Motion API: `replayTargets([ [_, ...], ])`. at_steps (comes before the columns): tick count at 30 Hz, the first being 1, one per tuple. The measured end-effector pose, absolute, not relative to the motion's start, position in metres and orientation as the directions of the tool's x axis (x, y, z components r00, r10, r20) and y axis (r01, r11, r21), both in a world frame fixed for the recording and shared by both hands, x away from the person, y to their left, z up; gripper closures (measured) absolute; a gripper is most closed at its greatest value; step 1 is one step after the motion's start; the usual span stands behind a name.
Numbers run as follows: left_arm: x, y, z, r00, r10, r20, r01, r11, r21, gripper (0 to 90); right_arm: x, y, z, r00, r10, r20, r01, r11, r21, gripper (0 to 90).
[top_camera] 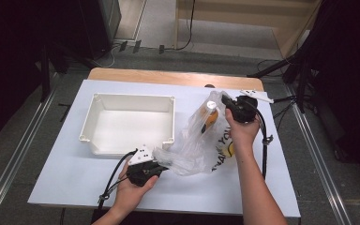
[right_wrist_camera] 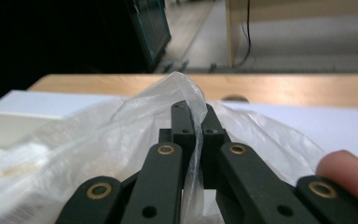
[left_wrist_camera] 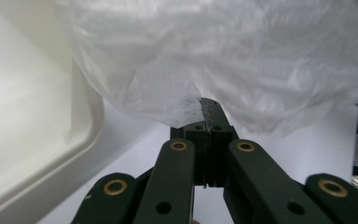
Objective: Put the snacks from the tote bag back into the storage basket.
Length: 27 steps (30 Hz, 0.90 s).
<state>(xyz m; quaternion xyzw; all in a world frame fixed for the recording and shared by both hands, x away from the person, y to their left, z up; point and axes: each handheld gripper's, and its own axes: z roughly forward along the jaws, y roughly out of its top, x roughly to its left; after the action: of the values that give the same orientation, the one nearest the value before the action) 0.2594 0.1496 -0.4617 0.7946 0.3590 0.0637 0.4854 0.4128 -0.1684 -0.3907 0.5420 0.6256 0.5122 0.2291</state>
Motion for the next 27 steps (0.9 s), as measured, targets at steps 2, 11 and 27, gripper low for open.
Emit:
replayTargets([
  [2,0.259,0.149,-0.465,0.732,0.638,-0.241,0.514,-0.282,0.81,90.0,0.412,-0.163,-0.382,-0.335,0.911,0.242,0.395,-0.097,0.914,90.0],
  [11,0.253,0.141,-0.468,0.752,0.635,-0.177,0.478,-0.339,0.81,90.0,0.432,-0.153,-0.375,-0.302,0.929,0.214,0.484,-0.044,0.874,90.0],
  [27,0.256,0.15,-0.471,0.737,0.627,-0.254,0.531,-0.304,0.791,50.7,0.432,-0.183,-0.465,-0.247,0.929,0.276,0.644,-0.056,0.763,51.2],
])
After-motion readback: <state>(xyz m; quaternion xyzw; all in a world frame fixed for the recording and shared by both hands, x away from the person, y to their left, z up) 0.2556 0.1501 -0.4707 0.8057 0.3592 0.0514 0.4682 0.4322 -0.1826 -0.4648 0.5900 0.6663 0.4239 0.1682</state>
